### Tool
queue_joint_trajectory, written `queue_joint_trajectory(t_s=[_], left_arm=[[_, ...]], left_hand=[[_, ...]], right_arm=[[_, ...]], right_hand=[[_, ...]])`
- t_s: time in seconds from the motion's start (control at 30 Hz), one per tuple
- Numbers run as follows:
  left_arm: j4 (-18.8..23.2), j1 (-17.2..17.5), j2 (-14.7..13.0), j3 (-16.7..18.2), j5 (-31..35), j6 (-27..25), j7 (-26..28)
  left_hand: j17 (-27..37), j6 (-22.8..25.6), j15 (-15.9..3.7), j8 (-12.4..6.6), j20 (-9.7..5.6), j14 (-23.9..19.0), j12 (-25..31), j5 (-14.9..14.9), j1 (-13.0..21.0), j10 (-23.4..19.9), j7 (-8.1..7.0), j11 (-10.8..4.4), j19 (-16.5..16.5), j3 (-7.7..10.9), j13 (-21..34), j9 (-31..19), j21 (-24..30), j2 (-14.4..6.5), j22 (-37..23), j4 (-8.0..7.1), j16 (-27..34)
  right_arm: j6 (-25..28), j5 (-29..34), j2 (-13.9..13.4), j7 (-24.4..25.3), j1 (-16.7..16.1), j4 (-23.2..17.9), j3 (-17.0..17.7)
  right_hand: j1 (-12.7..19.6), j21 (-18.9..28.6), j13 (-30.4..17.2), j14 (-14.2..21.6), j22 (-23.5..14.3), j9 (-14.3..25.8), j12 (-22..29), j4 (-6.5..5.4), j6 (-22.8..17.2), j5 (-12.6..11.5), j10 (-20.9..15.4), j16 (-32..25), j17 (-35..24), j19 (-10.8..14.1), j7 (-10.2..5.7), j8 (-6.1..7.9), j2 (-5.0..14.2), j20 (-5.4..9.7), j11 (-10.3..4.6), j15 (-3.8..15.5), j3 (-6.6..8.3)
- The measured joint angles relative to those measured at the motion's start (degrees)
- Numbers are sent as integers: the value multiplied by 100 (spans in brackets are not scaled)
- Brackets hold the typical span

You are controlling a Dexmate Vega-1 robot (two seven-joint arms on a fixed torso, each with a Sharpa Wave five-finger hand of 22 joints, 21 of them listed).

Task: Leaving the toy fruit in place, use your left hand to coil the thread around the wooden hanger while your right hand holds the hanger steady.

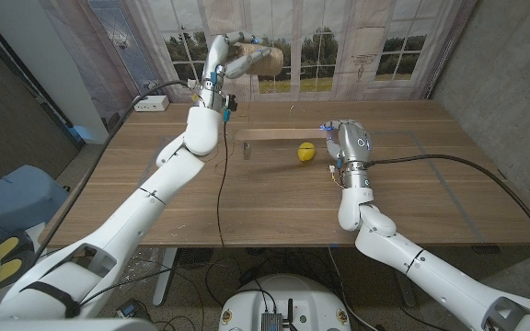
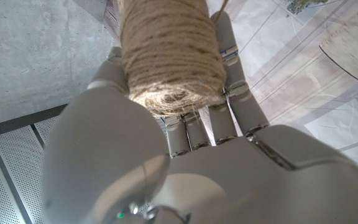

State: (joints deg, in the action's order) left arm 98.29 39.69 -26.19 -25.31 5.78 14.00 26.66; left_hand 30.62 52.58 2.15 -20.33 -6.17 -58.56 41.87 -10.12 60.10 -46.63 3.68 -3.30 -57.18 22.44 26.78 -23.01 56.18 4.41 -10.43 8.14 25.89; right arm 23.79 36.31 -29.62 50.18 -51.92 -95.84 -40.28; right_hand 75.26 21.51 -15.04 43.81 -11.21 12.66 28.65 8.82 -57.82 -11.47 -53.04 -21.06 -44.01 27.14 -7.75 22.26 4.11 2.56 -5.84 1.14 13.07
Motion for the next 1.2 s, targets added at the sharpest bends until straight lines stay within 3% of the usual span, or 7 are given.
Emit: queue_joint_trajectory(t_s=[0.57,1.2], left_arm=[[-368,-244,329,-260,-392,463,-452],[138,51,302,-299,-1195,392,-1161]], left_hand=[[242,0,0,25,0,-1,25,0,-23,2,0,-2,0,95,0,-26,42,-22,19,0,-109],[217,-31,23,64,0,-24,30,0,-22,11,30,-10,0,175,0,-79,87,-22,15,-17,-216]], right_arm=[[226,103,241,-160,306,154,-253],[1146,186,622,-491,747,479,-493]], right_hand=[[0,45,0,23,0,1,0,0,0,1,0,45,-51,-22,0,10,0,-22,0,-20,0],[26,84,0,148,0,-42,87,35,0,24,0,101,-127,-1,0,27,-26,-43,0,-41,-2]])
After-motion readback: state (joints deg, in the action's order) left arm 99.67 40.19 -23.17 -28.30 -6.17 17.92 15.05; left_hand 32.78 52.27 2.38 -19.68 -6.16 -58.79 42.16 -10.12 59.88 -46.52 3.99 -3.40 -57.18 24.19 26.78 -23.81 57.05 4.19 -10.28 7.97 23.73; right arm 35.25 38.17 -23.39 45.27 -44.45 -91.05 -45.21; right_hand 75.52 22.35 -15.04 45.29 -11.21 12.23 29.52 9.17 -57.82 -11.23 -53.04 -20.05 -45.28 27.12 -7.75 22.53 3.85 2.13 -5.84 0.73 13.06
